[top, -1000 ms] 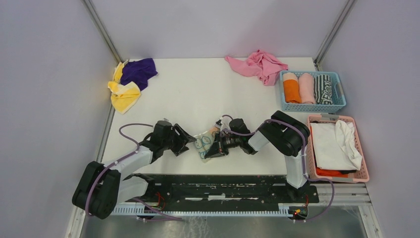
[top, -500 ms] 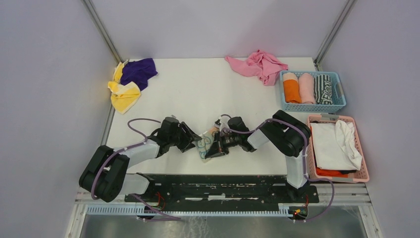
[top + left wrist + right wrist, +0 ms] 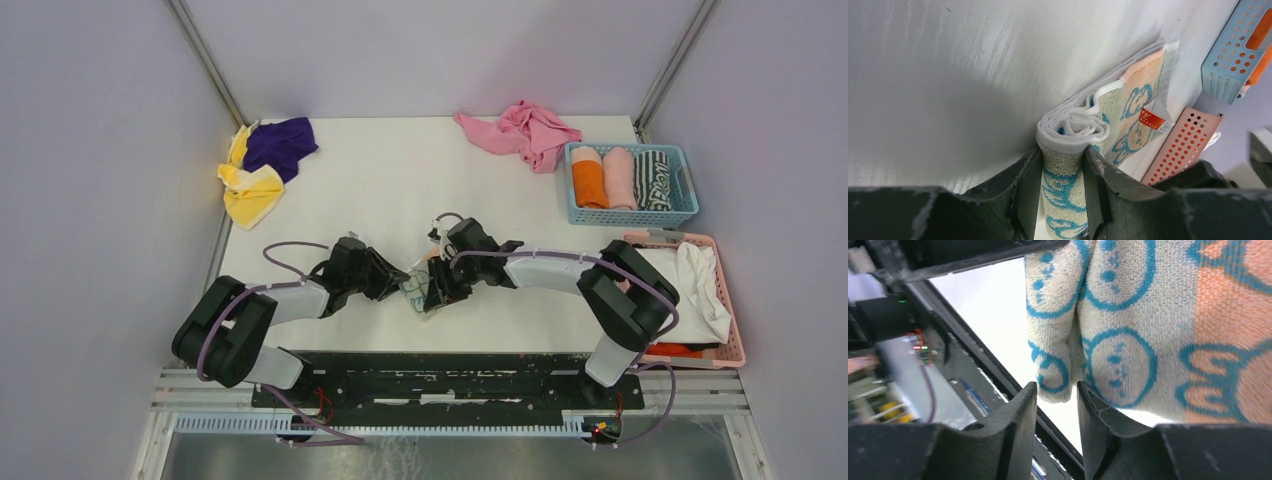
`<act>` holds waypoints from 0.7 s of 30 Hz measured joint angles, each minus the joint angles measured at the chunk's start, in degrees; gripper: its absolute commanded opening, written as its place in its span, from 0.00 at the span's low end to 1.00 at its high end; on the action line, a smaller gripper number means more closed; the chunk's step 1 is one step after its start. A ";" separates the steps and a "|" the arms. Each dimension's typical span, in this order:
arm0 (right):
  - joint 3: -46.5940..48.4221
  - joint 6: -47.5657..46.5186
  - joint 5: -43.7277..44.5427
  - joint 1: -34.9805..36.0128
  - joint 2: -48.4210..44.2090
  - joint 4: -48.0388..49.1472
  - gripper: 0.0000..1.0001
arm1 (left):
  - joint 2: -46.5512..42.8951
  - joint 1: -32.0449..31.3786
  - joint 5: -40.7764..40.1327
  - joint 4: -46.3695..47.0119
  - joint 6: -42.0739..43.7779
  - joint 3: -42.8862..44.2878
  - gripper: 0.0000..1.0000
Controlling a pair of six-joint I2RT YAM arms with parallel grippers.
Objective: Roll the towels
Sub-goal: Roll the towel at the center of the board.
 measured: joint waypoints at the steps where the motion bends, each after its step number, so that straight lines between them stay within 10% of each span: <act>1: 1.42 -2.10 3.21 1.05 -1.57 -3.93 0.46 | 0.13 0.00 -0.02 0.70 -0.46 -0.26 0.43; 21: 21.94 -23.65 56.96 28.89 5.88 -25.38 0.55 | -0.26 -0.15 -1.09 4.13 -5.18 -2.62 0.41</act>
